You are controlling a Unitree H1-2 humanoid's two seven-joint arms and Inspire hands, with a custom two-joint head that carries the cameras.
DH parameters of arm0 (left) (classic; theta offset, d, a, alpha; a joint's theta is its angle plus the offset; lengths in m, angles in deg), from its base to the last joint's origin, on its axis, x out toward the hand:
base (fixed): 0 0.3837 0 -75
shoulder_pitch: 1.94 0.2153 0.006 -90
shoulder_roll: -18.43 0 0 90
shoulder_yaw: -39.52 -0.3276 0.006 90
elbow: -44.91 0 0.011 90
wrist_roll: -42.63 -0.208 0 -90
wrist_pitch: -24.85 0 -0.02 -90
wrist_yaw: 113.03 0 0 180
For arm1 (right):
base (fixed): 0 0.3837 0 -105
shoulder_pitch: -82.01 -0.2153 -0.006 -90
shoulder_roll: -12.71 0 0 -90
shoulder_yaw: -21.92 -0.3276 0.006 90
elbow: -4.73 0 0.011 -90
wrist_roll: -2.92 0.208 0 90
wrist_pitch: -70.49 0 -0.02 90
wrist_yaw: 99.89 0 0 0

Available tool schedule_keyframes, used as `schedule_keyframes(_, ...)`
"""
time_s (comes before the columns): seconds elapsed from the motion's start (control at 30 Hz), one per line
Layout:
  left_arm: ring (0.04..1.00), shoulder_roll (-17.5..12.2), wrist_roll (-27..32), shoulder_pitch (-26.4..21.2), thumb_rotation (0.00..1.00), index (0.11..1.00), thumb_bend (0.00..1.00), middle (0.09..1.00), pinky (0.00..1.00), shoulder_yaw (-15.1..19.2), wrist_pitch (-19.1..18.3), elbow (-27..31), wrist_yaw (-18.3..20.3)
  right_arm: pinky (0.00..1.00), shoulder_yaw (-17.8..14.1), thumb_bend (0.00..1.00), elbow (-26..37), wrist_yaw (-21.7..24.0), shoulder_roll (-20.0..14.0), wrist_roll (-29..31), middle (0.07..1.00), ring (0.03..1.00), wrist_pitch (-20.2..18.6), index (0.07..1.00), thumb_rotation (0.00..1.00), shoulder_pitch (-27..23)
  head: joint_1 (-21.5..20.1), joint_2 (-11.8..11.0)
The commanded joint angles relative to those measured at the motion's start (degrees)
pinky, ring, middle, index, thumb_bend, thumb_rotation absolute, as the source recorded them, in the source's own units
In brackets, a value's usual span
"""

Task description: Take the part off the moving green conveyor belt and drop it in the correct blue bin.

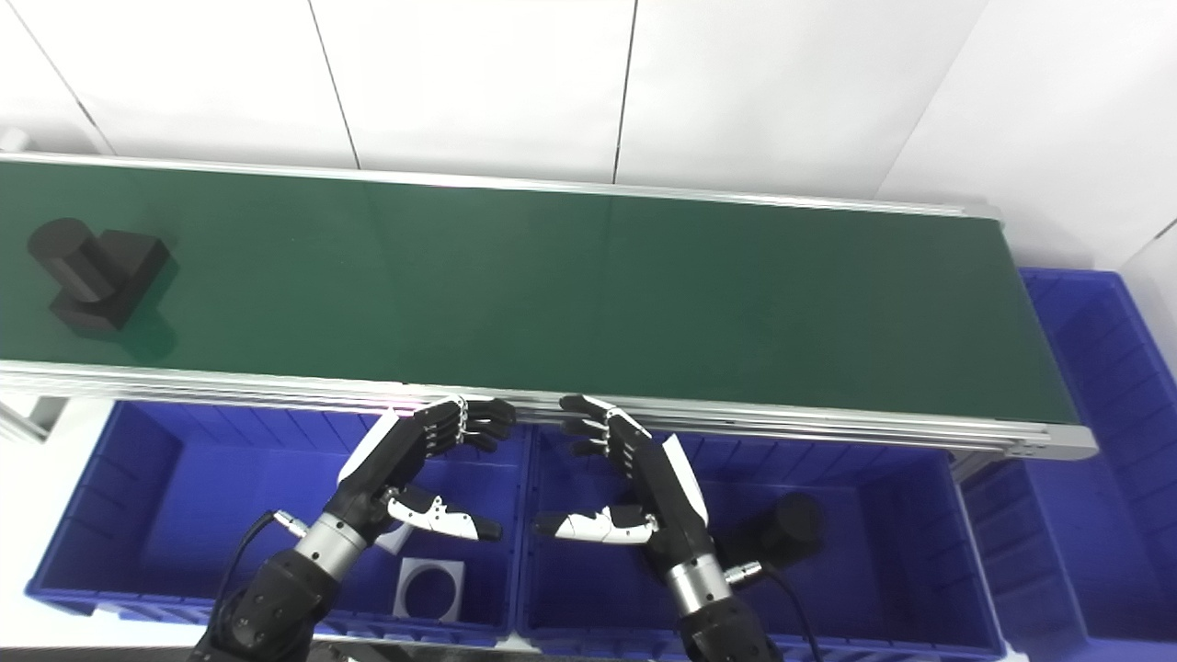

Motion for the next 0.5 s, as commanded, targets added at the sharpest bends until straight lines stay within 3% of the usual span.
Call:
schedule_keyframes(0.0, 0.698, 0.0, 0.1, -0.9, 0.11, 0.715, 0.97, 0.730, 0.66, 0.3, 2.3, 0.7, -0.3, 0.70, 0.1, 0.87, 2.1, 0.6, 0.7, 0.9, 0.846, 0.779, 3.0, 0.788, 0.19, -0.6, 0.0, -0.1)
schedule_keyframes(0.47, 0.702, -0.1, 0.4, -0.8, 0.11, 0.720, 0.97, 0.731, 0.66, 0.5, 2.3, 0.6, -0.2, 0.71, 0.0, 0.86, 0.7, 0.1, 0.6, 0.4, 0.810, 0.777, 3.0, 0.786, 0.20, -0.9, 0.1, -0.4)
